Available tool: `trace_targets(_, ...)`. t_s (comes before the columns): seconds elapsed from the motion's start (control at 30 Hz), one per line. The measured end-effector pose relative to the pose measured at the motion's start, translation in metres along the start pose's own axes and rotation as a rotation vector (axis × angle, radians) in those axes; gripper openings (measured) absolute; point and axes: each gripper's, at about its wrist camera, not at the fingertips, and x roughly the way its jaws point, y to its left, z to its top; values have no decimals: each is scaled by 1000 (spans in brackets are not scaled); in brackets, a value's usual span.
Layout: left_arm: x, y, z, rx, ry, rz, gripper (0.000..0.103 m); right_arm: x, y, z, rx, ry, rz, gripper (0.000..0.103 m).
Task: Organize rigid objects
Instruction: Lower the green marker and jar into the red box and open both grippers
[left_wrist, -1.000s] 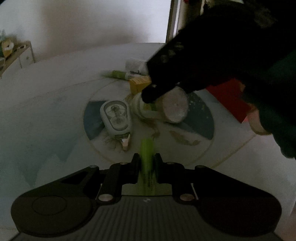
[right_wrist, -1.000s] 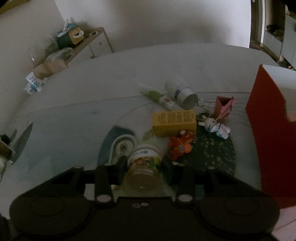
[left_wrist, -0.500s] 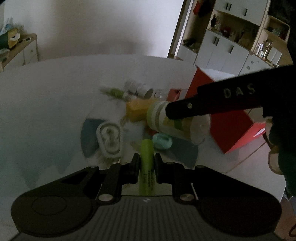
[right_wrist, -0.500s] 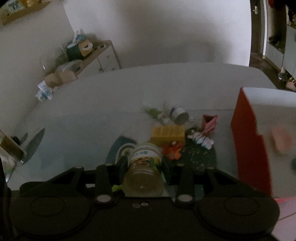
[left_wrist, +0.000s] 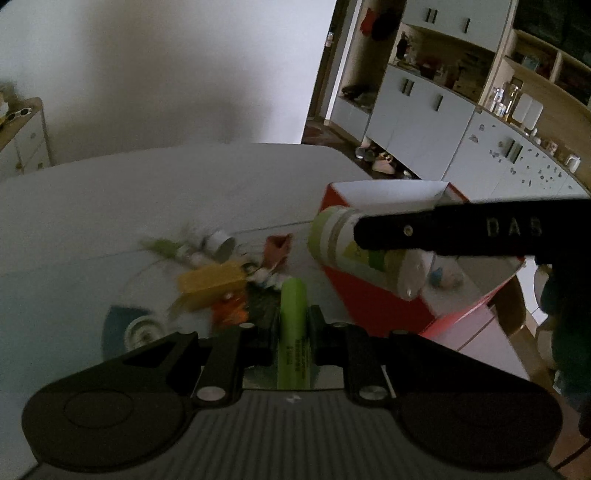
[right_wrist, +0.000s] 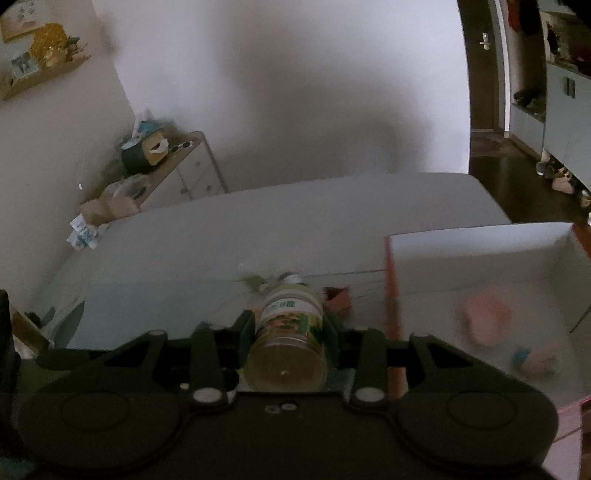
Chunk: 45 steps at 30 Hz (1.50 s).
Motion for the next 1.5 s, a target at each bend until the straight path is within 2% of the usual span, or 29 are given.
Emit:
trace_targets(0.47, 47, -98, 56, 46, 19, 0, 16, -25, -111, 23, 7, -32, -35, 39)
trace_targets(0.7, 93, -139, 69, 83, 102, 13, 16, -19, -164, 24, 12, -14, -77, 39)
trace_targets(0.87, 127, -156, 74, 106, 181, 65, 16, -8, -198, 20, 13, 17, -95, 39)
trace_targets(0.97, 149, -162, 77, 126, 221, 104, 16, 1, -209, 16, 1, 39, -104, 39)
trace_targets(1.17, 191, -160, 87, 101, 287, 177, 16, 18, -223, 8, -64, 92, -121, 39)
trace_targets(1.33, 219, -161, 86, 98, 334, 242, 16, 33, -222, 5, -129, 132, -121, 39)
trace_targets(1.5, 235, -162, 84, 83, 377, 268, 16, 44, -216, 4, -191, 185, -114, 39)
